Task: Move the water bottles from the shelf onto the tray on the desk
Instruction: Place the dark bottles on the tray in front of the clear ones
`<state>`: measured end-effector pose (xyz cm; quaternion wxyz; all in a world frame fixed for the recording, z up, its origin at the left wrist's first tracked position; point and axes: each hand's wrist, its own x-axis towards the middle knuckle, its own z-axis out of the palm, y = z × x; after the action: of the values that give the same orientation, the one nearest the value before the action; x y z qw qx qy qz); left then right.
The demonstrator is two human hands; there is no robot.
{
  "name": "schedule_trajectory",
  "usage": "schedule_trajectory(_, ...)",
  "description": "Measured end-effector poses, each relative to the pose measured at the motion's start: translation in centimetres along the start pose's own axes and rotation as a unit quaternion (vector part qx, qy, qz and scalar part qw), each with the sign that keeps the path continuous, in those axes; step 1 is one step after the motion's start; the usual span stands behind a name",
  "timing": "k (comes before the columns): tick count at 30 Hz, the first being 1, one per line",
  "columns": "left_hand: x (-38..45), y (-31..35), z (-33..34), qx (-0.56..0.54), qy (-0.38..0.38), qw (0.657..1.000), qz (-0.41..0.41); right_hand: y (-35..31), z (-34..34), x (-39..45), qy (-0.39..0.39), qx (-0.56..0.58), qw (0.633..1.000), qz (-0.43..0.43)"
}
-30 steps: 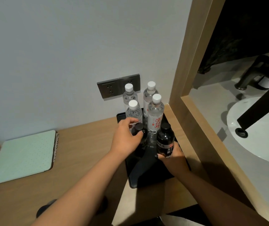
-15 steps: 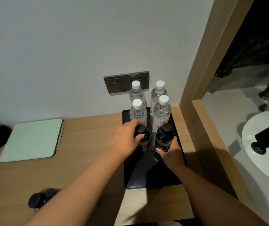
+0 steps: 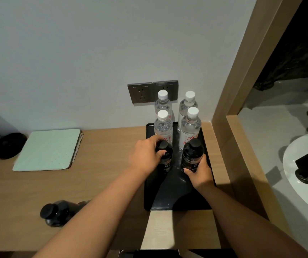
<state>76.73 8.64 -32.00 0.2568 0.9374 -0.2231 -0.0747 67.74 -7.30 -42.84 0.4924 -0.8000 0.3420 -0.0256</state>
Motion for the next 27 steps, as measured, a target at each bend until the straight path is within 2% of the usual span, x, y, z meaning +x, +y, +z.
schedule_trajectory(6, 0.0, 0.1, 0.3, 0.010, 0.001, 1.000, 0.017, -0.2, -1.2, 0.1, -0.014, -0.065, 0.998, 0.015)
schedule_trajectory(12, 0.0, 0.0, 0.0, -0.002, -0.008, 0.999, 0.038, -0.9, -1.3, -3.1, 0.010, -0.058, 0.996, 0.061)
schedule_trajectory(21, -3.4, -3.0, -2.7, -0.079, -0.018, 0.994, 0.075, -4.8, 2.3, -12.9, 0.021, -0.049, 0.998, -0.012)
schedule_trajectory(24, -5.5, -6.1, -5.0, -0.088, -0.038, 0.992, 0.079, -7.5, 5.2, -16.4, -0.003, -0.040, 0.998, -0.047)
schedule_trajectory(27, -8.1, -9.2, -6.8, -0.117, -0.055, 0.990, 0.048, -9.8, 8.6, -19.6, -0.041, -0.040, 0.994, -0.094)
